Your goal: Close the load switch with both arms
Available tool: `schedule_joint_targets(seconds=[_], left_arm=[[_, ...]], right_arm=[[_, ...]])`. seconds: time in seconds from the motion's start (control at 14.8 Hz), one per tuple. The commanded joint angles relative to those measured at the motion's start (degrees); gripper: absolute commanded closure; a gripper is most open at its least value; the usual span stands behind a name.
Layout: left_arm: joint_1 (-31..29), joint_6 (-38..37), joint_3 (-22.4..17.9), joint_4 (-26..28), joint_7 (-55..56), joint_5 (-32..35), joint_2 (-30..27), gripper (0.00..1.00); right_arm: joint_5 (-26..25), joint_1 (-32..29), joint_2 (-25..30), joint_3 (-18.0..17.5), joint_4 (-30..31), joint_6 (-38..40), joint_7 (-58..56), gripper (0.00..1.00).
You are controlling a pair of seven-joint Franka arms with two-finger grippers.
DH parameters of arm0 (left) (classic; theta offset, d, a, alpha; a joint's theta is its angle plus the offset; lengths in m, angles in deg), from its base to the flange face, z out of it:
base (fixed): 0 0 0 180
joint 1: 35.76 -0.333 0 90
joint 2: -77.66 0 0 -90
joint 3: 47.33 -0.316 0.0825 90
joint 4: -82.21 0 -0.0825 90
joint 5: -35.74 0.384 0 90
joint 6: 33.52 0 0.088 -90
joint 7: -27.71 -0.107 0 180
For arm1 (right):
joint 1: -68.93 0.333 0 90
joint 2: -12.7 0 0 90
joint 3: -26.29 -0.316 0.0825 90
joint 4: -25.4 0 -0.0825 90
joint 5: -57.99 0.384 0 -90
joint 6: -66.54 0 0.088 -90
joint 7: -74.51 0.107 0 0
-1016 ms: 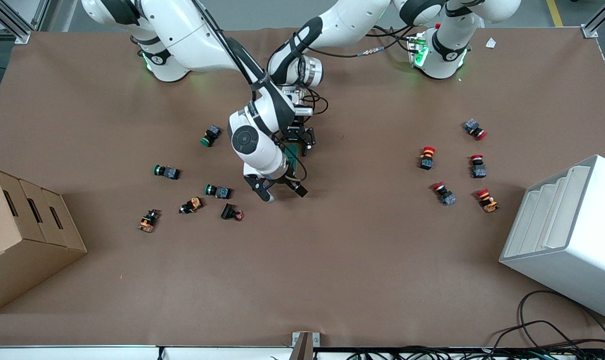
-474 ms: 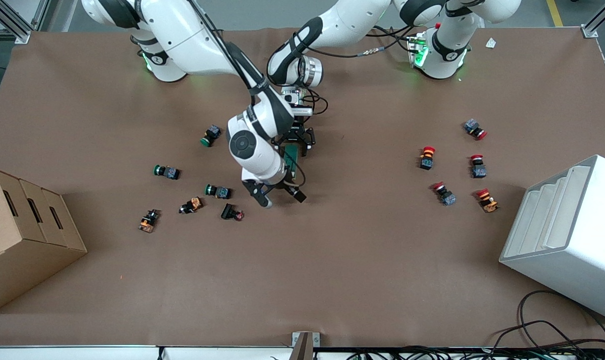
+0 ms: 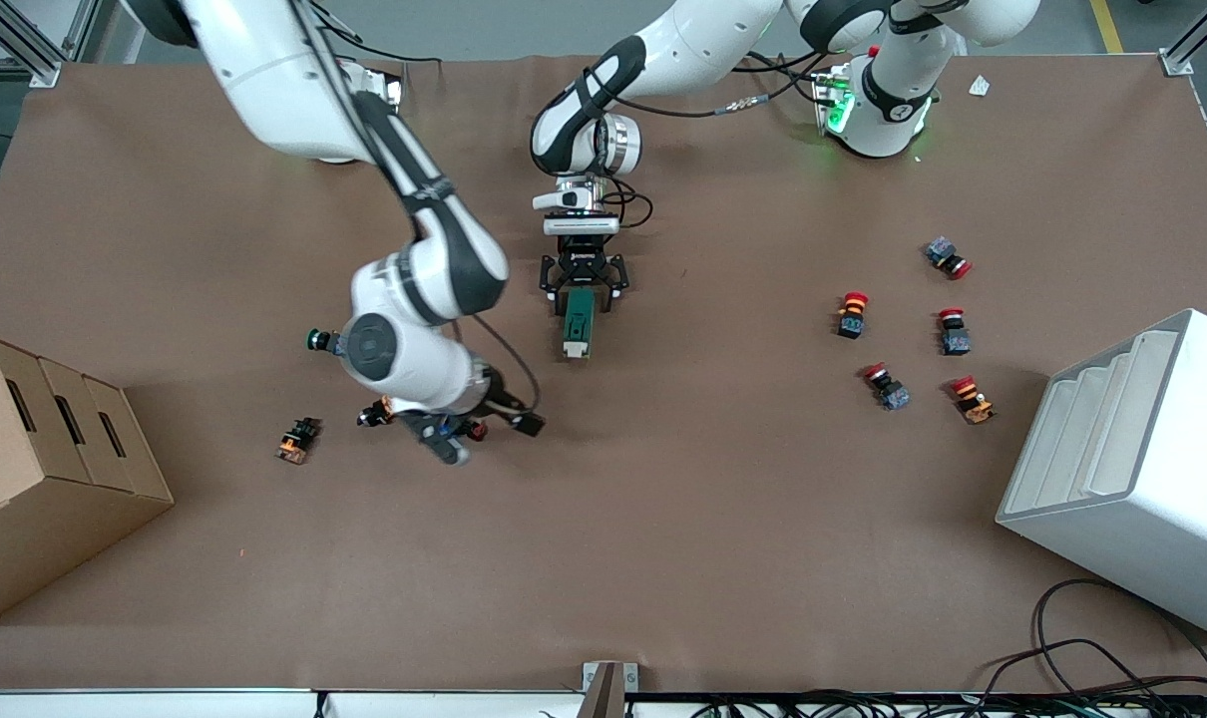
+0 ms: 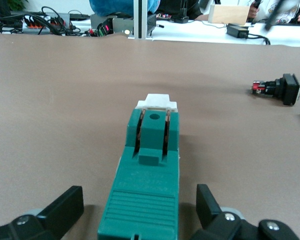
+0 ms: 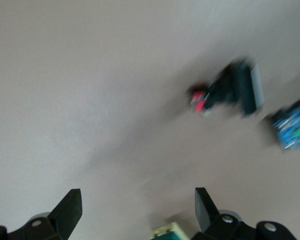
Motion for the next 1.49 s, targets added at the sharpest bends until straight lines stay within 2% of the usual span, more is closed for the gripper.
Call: schedule_joint_targets(seconds=[0.0, 0.27, 0.47, 0.68, 0.81, 1.08, 1.29, 1.42], left_arm=[[-1.73, 5.79, 1.27, -0.55, 1.26, -3.29, 3.19, 0.0], [-4.62, 6.76, 3.72, -0.55, -1.1, -4.43, 1.17, 0.0], [-9.36, 6.76, 7.94, -0.99, -10.76, -10.57, -2.25, 0.0], [-13.41, 6.76, 11.71, -3.53, -18.31, -17.24, -5.25, 0.0], [-15.43, 6.23, 13.13, -6.17, -25.51, -25.49, -8.23, 0.0], [-19.29, 5.53, 12.87, -11.45, -43.69, -43.34, -15.43, 0.0], [-25.27, 2.11, 12.96, -11.89, -63.19, -56.24, -23.07, 0.0], [-32.36, -0.43, 13.04, -11.89, -80.56, -62.68, -28.78, 0.0]], right_arm=[[-5.29, -4.31, 4.69, 0.33, 1.85, 5.3, -8.09, 0.0], [-12.59, -10.73, 9.26, 0.59, 1.85, 12.33, -19.07, 0.0], [-18.66, -14.6, 13.13, 0.51, 1.67, 17.43, -28.74, 0.0], [-20.43, -19.25, 16.65, 0.6, 0.27, 22.88, -37.97, 0.0], [-21.48, -21.98, 17.1, 0.59, -3.41, 28.49, -43.25, 0.0], [-24.2, -23.83, 17.18, 0.6, -11.14, 39.31, -45.73, 0.0], [-24.48, -25.06, 17.1, 0.6, -15.28, 43.02, -48.89, 0.0], [-24.39, -25.59, 17.1, 0.68, -15.82, 43.11, -49.68, 0.0]])
